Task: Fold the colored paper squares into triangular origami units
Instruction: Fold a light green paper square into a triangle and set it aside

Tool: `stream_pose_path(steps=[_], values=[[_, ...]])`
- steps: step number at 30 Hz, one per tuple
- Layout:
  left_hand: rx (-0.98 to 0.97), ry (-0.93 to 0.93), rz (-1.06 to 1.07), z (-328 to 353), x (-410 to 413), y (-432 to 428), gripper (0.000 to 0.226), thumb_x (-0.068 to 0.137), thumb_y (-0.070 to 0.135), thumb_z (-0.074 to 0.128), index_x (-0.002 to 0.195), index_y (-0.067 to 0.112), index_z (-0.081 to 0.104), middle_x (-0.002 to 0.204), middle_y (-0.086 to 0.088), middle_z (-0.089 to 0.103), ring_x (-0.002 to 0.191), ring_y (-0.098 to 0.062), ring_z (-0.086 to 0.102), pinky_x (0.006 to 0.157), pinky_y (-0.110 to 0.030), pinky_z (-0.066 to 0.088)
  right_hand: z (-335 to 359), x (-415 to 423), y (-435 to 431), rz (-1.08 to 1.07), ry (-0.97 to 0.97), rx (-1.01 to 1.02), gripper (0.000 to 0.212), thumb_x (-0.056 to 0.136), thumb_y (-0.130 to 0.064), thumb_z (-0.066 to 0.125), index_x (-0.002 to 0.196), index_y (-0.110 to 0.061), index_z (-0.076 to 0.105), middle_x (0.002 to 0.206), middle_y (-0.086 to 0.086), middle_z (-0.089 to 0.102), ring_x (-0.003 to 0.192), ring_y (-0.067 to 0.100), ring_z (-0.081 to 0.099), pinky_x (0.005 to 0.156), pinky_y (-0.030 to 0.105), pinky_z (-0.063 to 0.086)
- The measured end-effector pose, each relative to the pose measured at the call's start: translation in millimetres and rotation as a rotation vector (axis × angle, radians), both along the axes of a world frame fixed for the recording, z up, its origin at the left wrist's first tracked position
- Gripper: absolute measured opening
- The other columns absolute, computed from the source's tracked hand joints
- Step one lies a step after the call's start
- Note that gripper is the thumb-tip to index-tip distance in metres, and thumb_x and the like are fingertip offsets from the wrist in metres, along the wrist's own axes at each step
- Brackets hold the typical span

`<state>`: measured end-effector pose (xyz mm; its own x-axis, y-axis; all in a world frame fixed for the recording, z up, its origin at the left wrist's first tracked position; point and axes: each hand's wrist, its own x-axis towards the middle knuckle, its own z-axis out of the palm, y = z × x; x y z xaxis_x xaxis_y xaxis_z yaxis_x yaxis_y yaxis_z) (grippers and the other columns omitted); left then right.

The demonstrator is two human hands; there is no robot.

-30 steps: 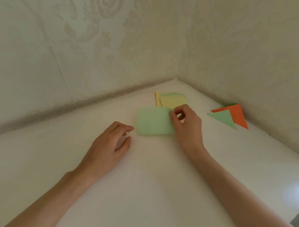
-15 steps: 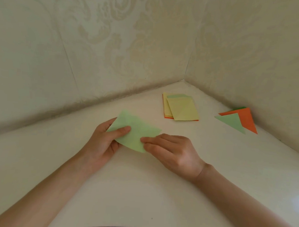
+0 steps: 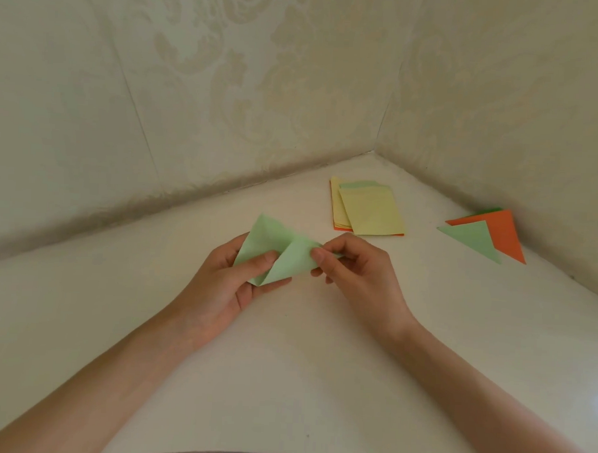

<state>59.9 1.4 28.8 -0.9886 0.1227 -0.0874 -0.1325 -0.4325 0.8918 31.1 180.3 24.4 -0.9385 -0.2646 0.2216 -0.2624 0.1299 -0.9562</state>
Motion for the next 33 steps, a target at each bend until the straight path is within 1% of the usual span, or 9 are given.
stream_pose_path(steps=[3, 5, 7, 9, 14, 17, 21, 28, 33], values=[[-0.003, -0.03, -0.007, 0.0, -1.2, -3.3, 0.023, 0.082, 0.023, 0.067, 0.101, 0.009, 0.068, 0.103, -0.009, 0.071, 0.095, -0.019, 0.068, 0.072, -0.028, 0.056, 0.5, 3.2, -1.6, -0.041, 0.01, -0.026, 0.015, 0.089, -0.013, 0.063, 0.076, -0.006, 0.06, 0.061, -0.006, 0.06, 0.058, 0.003, 0.052, 0.059, 0.016, 0.041], [-0.063, -0.004, -0.025, 1.7, -1.2, -4.5, 0.038, 0.069, 0.037, 0.08, 0.097, 0.013, 0.073, 0.104, -0.01, 0.071, 0.094, -0.02, 0.068, 0.072, -0.027, 0.056, -0.2, 3.7, -1.3, -0.04, 0.015, -0.006, 0.017, 0.089, -0.013, 0.063, 0.073, -0.009, 0.058, 0.06, 0.001, 0.057, 0.059, 0.006, 0.049, 0.058, 0.02, 0.038], [-0.143, 0.019, -0.005, 1.7, -0.4, -3.7, 0.03, 0.063, 0.029, 0.084, 0.089, 0.018, 0.075, 0.099, -0.009, 0.072, 0.09, -0.019, 0.069, 0.071, -0.026, 0.056, -1.5, 5.1, -1.5, -0.019, 0.031, 0.036, 0.018, 0.088, -0.013, 0.063, 0.072, -0.009, 0.056, 0.063, 0.005, 0.054, 0.061, 0.01, 0.046, 0.058, 0.023, 0.037], [-0.221, 0.027, 0.044, 1.2, 0.4, -1.7, 0.016, 0.066, 0.021, 0.077, 0.081, 0.022, 0.075, 0.089, -0.004, 0.072, 0.083, -0.016, 0.068, 0.068, -0.024, 0.054, -1.6, 6.9, -2.1, 0.012, 0.063, 0.074, 0.018, 0.088, -0.011, 0.064, 0.072, -0.011, 0.055, 0.064, -0.006, 0.053, 0.061, 0.008, 0.045, 0.058, 0.02, 0.037], [-0.373, 0.085, 0.074, 2.9, 3.2, -0.2, 0.005, 0.069, 0.024, 0.077, 0.07, 0.022, 0.072, 0.073, 0.002, 0.067, 0.071, -0.01, 0.062, 0.059, -0.019, 0.048, -2.4, 9.1, -3.0, 0.047, 0.099, 0.111, 0.019, 0.087, -0.009, 0.065, 0.072, -0.014, 0.054, 0.066, -0.012, 0.052, 0.061, 0.006, 0.044, 0.059, 0.017, 0.037], [-0.401, 0.111, 0.084, 2.2, 2.7, 0.1, 0.005, 0.07, 0.023, 0.078, 0.071, 0.024, 0.072, 0.074, 0.005, 0.067, 0.07, -0.008, 0.062, 0.058, -0.018, 0.047, -2.4, 9.2, -2.7, 0.046, 0.118, 0.123, 0.019, 0.087, -0.009, 0.065, 0.072, -0.014, 0.054, 0.066, -0.011, 0.052, 0.062, 0.006, 0.045, 0.059, 0.016, 0.037], [-0.48, 0.2, 0.109, 2.0, 3.2, 0.5, 0.017, 0.072, 0.02, 0.07, 0.089, 0.023, 0.072, 0.078, 0.014, 0.065, 0.073, -0.003, 0.061, 0.063, -0.013, 0.046, -2.4, 9.2, -2.7, 0.051, 0.111, 0.141, 0.019, 0.087, -0.011, 0.065, 0.072, -0.015, 0.054, 0.067, -0.012, 0.053, 0.062, 0.006, 0.046, 0.06, 0.017, 0.038], [-0.525, 0.242, 0.103, 2.3, 2.9, 2.1, 0.009, 0.075, 0.014, 0.069, 0.082, 0.018, 0.072, 0.079, 0.009, 0.071, 0.074, -0.003, 0.064, 0.064, -0.014, 0.048, -3.3, 9.1, -3.2, 0.026, 0.106, 0.145, 0.017, 0.087, -0.013, 0.065, 0.076, -0.018, 0.053, 0.067, -0.011, 0.053, 0.061, 0.006, 0.046, 0.059, 0.016, 0.038], [-0.592, 0.226, 0.109, -0.7, 1.6, 1.5, 0.009, 0.078, 0.01, 0.071, 0.078, 0.019, 0.072, 0.077, 0.006, 0.071, 0.073, -0.003, 0.063, 0.064, -0.014, 0.047, -5.7, 4.6, -1.4, 0.066, 0.026, 0.09, 0.017, 0.088, -0.018, 0.061, 0.095, -0.029, 0.05, 0.066, -0.005, 0.059, 0.064, 0.014, 0.05, 0.066, 0.029, 0.042]])
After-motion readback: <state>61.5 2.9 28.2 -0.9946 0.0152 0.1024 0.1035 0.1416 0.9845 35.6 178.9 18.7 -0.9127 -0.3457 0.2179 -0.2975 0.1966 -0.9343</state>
